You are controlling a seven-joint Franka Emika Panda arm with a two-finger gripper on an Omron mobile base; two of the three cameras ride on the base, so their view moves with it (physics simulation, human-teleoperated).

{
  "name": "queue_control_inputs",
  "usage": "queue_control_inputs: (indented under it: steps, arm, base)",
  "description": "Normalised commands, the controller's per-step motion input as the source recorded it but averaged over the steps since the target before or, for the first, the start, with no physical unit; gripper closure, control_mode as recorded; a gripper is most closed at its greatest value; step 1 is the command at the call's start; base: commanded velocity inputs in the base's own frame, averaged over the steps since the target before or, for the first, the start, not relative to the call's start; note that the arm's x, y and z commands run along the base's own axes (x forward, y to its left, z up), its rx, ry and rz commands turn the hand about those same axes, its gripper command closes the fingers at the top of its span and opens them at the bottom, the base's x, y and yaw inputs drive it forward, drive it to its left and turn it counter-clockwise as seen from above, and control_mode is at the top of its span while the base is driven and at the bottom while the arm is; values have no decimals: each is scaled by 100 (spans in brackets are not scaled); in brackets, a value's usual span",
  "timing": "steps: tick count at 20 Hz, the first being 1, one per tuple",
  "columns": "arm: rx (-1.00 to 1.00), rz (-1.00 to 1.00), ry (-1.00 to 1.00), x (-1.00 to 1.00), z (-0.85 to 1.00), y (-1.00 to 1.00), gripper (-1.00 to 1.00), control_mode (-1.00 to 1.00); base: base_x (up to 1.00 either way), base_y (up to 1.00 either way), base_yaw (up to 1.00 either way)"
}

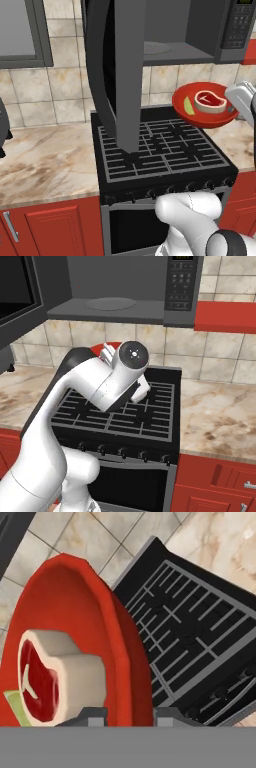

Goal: The microwave is finished heating the steak and lemon wedge. Take the bowl containing the food and place it on the dining counter.

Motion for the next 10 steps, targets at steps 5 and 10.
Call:
queue_control_inputs:
  steps: [5, 10]
  arm:
    - [0, 0, 0, 0, 0, -11, 100, 100]
    - [0, 0, 0, 0, 0, 0, 100, 100]
  base:
    - [-1, -13, 0]
    - [-30, -71, 6]
